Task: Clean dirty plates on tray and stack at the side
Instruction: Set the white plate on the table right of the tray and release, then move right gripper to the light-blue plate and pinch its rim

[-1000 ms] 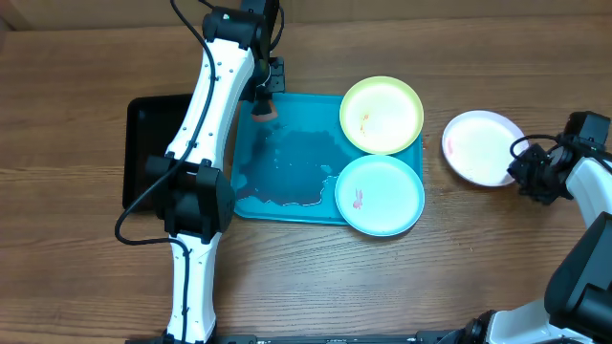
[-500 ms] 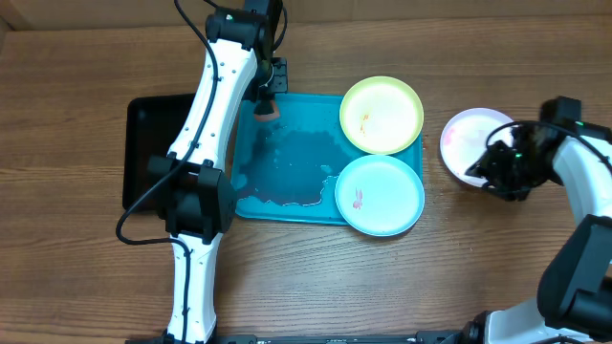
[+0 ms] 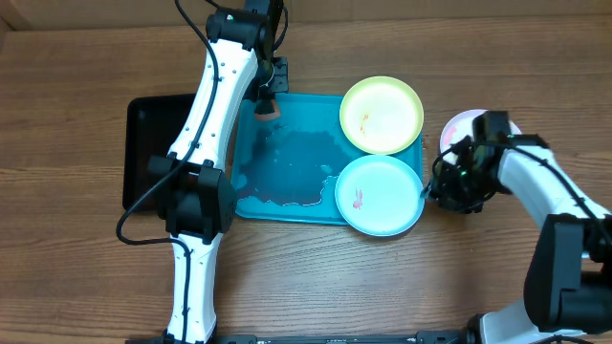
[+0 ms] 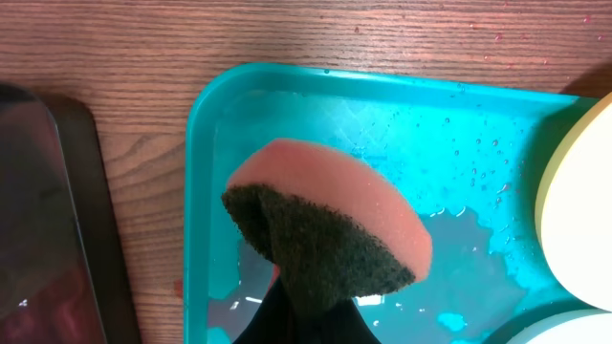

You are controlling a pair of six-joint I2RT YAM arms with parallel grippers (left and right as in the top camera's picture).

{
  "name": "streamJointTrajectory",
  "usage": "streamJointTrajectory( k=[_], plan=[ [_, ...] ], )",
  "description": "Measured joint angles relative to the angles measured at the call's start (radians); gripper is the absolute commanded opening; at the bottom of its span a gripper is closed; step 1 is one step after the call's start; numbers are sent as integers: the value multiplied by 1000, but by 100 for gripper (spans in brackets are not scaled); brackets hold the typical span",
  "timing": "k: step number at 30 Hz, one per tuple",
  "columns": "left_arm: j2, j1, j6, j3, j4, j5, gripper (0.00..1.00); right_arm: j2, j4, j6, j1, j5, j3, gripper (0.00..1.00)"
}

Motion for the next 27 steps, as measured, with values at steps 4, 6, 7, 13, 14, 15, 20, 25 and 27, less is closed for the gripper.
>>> streamJointTrajectory(
  k=[4,6,7,13,14,15,20,25,27],
  plan=[
    [0,0,0,0,0,0,4,0,14,13,46,2,-47,21],
    [0,0,0,0,0,0,4,0,13,22,59,2,-52,18],
    [0,0,0,0,0,0,4,0,15,29,60,1,-52,16],
    [0,0,0,0,0,0,4,0,1,43,58,8,-51,4],
    [0,0,0,0,0,0,4,-2,-6,45,58,6,-50,4],
    [0,0,0,0,0,0,4,-2,-13,45,58,5,-49,4],
    [0,0,0,0,0,0,4,-2,-61,41,61,-1,-35,4],
    [0,0,0,0,0,0,4,-2,-129,33,89,6,31,4],
    [0,0,0,0,0,0,4,-2,-131,34,125,10,73,4]
  ],
)
